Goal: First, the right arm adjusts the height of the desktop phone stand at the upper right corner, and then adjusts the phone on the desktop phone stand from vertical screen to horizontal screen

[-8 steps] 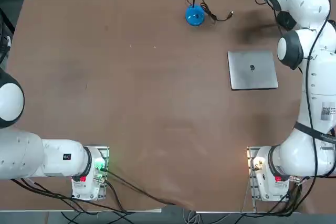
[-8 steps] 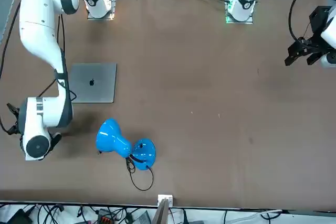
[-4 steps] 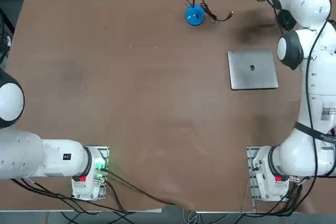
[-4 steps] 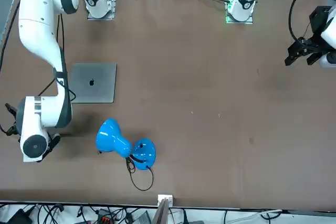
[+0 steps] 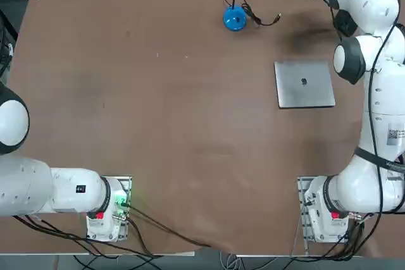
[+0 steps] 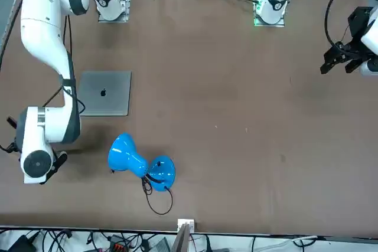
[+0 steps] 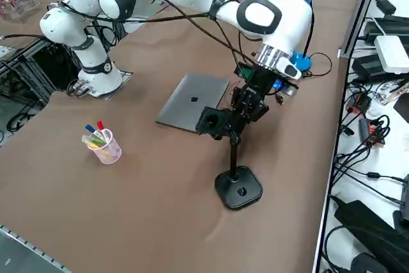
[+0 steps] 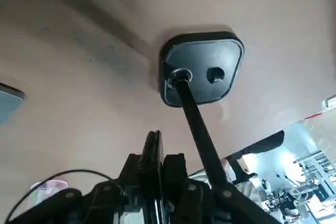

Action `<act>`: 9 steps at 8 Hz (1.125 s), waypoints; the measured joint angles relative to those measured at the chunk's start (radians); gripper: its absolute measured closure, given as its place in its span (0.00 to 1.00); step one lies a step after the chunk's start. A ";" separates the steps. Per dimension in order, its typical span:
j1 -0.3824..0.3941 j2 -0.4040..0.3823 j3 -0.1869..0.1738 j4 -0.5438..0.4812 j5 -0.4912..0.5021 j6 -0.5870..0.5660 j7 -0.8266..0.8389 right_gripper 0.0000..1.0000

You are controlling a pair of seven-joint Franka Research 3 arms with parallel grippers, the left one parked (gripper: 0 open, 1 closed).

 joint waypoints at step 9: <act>0.002 -0.043 0.001 0.006 0.022 -0.027 0.000 0.80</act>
